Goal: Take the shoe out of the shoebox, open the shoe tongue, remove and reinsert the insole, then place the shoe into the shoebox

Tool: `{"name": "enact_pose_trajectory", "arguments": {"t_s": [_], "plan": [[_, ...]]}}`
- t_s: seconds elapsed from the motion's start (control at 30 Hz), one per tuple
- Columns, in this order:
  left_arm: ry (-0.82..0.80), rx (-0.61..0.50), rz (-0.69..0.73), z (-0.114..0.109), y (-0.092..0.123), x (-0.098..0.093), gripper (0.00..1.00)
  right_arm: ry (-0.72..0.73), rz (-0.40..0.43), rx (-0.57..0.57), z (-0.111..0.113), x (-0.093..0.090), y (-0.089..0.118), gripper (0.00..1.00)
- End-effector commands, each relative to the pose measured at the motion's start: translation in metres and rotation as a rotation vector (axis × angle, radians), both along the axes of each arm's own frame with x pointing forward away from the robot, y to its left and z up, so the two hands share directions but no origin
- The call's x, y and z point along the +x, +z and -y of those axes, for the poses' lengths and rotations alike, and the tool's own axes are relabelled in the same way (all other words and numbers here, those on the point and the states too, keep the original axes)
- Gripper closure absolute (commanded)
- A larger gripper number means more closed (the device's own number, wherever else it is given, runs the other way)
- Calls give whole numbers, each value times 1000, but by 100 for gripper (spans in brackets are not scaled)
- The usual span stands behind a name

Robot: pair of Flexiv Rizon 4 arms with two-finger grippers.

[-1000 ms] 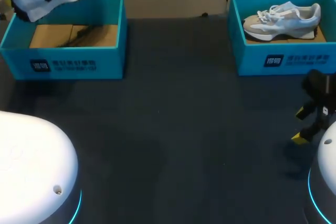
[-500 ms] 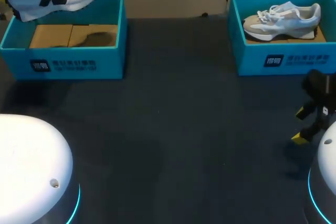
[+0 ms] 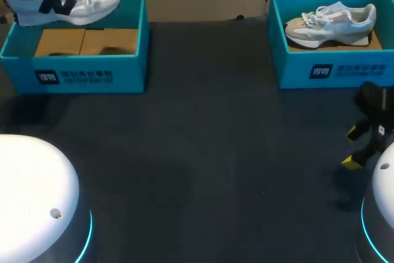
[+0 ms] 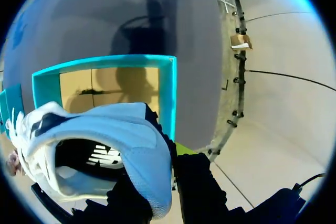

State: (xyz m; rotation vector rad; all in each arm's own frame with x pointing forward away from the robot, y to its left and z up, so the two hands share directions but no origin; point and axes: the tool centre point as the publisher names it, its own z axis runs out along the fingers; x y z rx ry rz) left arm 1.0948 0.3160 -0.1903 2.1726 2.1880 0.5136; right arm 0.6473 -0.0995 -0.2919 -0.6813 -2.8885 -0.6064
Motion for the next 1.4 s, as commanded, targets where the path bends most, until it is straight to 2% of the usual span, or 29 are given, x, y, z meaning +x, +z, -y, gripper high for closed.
{"name": "enact_pose_trajectory", "arguments": {"t_s": [0.03, 0.3, 0.53, 0.7, 1.17, 1.4], "plan": [[-3, -5, 4, -2, 2, -1, 100, -1, 1, -3, -1, 0, 0, 0], [-16, -8, -10, 1, 1, 1, 100, -1, 1, -3, -1, 0, 0, 0], [20, 18, -65, 1, -17, 27, 100, -1, 1, -3, -1, 0, 0, 0], [25, 20, -106, 2, -29, 35, 100, -1, 1, -3, -1, 0, 0, 0], [32, 63, -121, 5, -68, 27, 100, -1, 1, -3, -1, 0, 0, 0], [19, 65, -122, 7, -75, 23, 100, -1, 1, -3, -1, 0, 0, 0]]}}
